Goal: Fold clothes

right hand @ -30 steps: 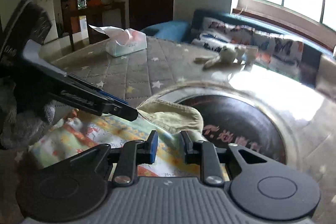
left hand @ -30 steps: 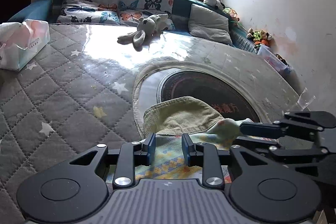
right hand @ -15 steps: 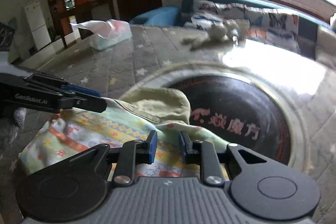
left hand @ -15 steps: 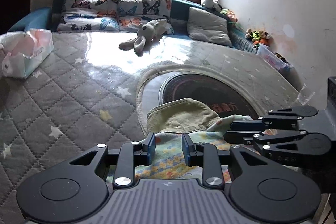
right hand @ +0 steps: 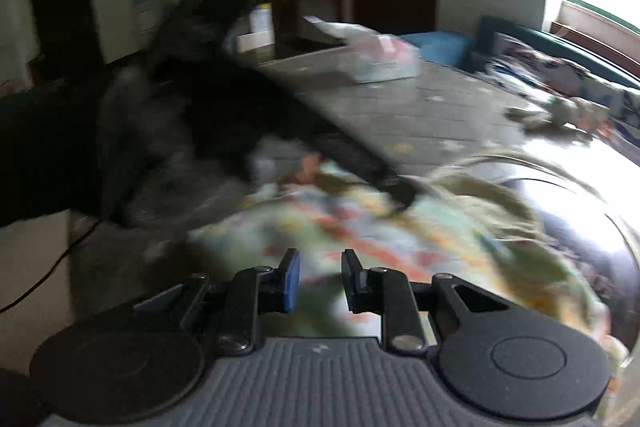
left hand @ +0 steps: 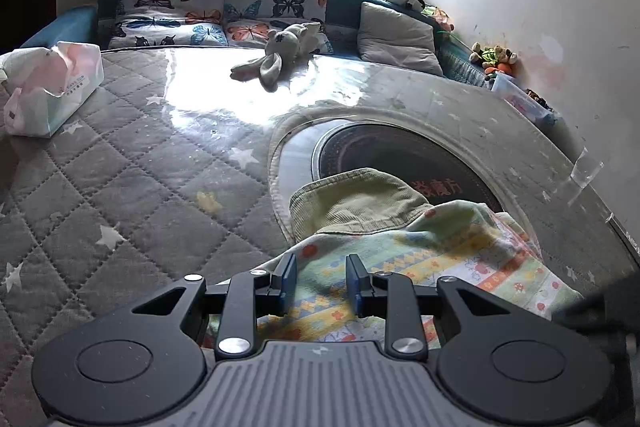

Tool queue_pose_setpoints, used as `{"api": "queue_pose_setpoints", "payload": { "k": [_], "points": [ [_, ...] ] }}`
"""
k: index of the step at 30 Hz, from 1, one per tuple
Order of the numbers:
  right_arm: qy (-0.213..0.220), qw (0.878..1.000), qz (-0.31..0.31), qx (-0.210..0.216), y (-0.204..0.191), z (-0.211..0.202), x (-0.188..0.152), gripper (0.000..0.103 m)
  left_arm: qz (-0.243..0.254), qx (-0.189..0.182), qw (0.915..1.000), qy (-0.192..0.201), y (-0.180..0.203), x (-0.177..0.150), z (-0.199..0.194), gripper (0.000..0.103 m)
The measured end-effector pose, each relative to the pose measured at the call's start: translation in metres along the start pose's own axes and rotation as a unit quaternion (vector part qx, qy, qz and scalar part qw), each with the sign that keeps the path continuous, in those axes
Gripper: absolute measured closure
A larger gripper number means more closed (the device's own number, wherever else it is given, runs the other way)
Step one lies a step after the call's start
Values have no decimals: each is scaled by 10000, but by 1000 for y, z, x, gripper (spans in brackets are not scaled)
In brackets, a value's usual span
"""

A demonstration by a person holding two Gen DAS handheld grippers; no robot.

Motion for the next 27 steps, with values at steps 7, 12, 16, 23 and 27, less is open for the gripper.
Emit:
{"api": "queue_pose_setpoints", "payload": {
  "k": [7,12,16,23,27],
  "points": [
    [-15,9979,-344,555,-38,6,-2,81,-68,37,9999,118,-4,-13,-15,74],
    [195,9988,-220,403,-26,-14,-1,81,-16,206,9992,328,-6,-33,-38,74],
    [298,9994,176,-69,3,-25,-5,81,14,132,9986,520,0,-49,-53,74],
    [-8,9985,463,-303,23,-22,-26,81,211,218,9992,249,8,-87,-56,74],
    [-163,9992,365,-79,10,-23,-43,81,169,238,9994,209,4,-100,-69,74]
  ]
}}
Point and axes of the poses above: each gripper's, at about its wrist camera, not at the fingertips, and z roughly the way its jaws point, y to its right, x to its top, the point moved 3 cm from there along z, roughly the way its jaws point, and after that the axes turned 8 degrees about -y, right-handed, at the moved point
